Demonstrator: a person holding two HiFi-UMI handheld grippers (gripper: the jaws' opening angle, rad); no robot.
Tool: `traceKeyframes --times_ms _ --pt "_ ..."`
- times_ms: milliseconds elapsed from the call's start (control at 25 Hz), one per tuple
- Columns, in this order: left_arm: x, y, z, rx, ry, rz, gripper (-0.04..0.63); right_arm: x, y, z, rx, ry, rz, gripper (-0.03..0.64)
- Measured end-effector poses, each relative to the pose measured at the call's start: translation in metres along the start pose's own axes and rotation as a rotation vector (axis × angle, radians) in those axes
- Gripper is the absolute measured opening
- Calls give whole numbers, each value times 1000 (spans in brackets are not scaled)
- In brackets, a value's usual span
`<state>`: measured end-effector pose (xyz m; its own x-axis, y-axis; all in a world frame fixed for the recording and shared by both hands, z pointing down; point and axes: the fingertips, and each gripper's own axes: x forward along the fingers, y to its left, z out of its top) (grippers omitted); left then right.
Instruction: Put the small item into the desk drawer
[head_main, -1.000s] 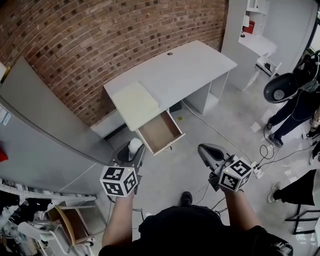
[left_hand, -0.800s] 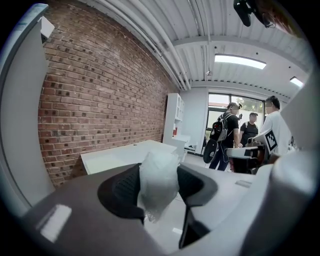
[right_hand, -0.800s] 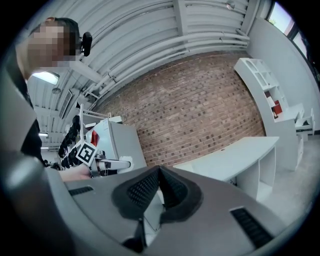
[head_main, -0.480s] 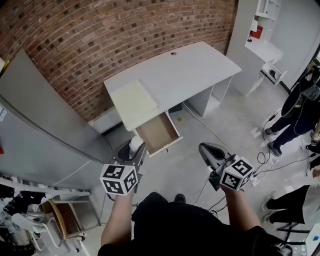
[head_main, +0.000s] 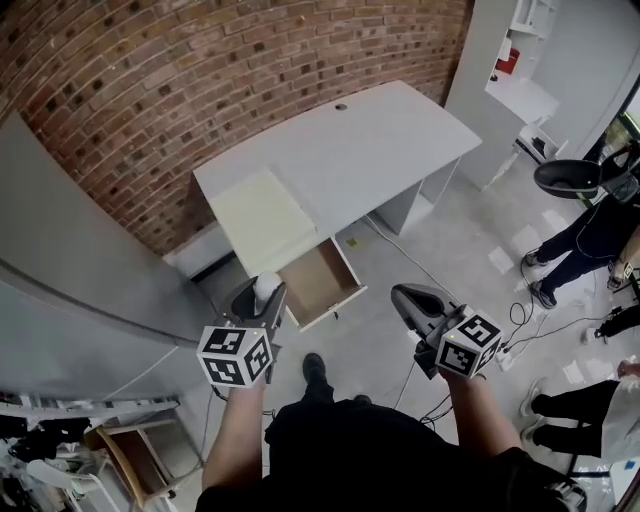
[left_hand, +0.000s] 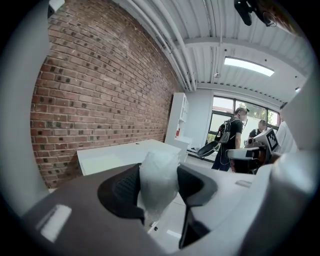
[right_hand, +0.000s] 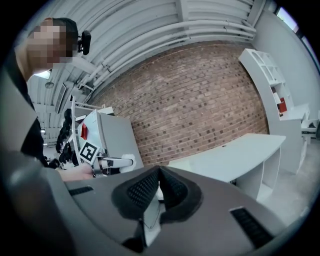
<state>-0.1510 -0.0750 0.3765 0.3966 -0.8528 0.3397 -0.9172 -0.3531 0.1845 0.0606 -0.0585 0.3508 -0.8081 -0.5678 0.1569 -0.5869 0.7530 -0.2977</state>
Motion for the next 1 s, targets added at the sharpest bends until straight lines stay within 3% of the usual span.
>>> traceKeyframes --times_ms 440,760,1000 --pt "66 82 41 41 3 -81 201 93 -30 20 9 -2 -68 12" --pt "92 84 33 -1 41 -74 201 109 -51 30 11 18 -37 12" --pt "114 57 28 -13 74 -63 201 93 -78 29 40 20 -14 12"
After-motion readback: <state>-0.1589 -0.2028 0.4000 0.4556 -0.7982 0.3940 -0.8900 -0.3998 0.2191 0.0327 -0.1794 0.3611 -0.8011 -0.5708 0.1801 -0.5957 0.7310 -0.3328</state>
